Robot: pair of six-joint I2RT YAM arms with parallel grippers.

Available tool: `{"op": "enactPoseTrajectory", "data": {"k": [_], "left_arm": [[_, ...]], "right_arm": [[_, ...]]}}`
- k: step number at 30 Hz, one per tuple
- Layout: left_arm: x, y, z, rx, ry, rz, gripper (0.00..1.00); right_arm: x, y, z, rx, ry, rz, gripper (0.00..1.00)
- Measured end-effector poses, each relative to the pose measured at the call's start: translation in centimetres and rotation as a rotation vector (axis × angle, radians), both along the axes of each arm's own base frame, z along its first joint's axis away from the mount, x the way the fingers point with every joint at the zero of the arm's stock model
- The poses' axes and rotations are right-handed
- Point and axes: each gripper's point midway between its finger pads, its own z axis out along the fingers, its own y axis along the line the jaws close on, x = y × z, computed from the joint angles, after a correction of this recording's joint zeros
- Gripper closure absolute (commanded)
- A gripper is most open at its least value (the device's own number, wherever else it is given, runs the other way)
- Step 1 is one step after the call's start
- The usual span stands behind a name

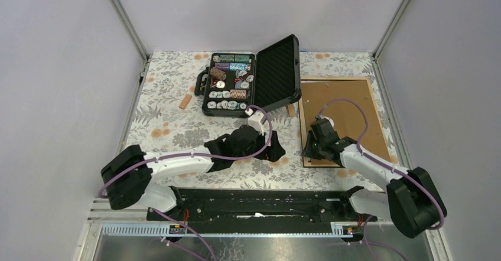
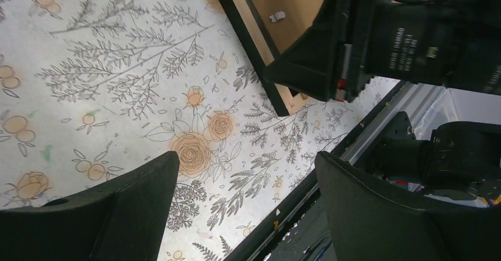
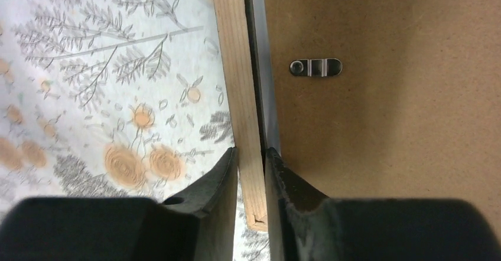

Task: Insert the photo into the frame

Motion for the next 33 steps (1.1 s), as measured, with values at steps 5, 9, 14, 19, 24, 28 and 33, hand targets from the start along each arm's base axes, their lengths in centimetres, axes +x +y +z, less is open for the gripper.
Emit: {"op": "enactPoseTrajectory", "data": {"k": [5,9,14,19,24,28,33], "left_arm": [[-0.9,-1.3,-1.3,-0.031,0.077,-0.038,0.09],[-1.7,-2.1,-1.5,-0.061,0.127,-0.075,0.09],[-2.8,-2.9,-1.2,-0.110,0.186,-0.113,0.09],[-3.4,-3.4,-1.0,-0.156,0.231,-0.126,0.09],[-3.9,-3.4,-1.8,-0.139,0.272,-0.131,0.09],[-3.9,-3.4,-2.3,-0.111,0.292,-0.128,0.11],[-3.3,-4.6,-2.8,-0.091,0.306,-0.129,0.12]], "right_arm": [[-1.4,1.4,1.2,0.105,0.018,0.022,0.34],[-0.6,1.2,4.4,0.080,-0.029,0.048,0.16],[2.0,-1.0,10.4,-0.026,-0.200,-0.001,0.01],[3.8,-6.0,12.6,-0.143,-0.277,-0.143,0.00],[5.6,-15.3,10.0,-0.236,-0.176,-0.434,0.00],[4.9,-21.7,7.6,-0.255,-0.086,-0.651,0.00],[4.0,-26.0,6.3,-0.243,-0.055,-0.807,0.00]]}}
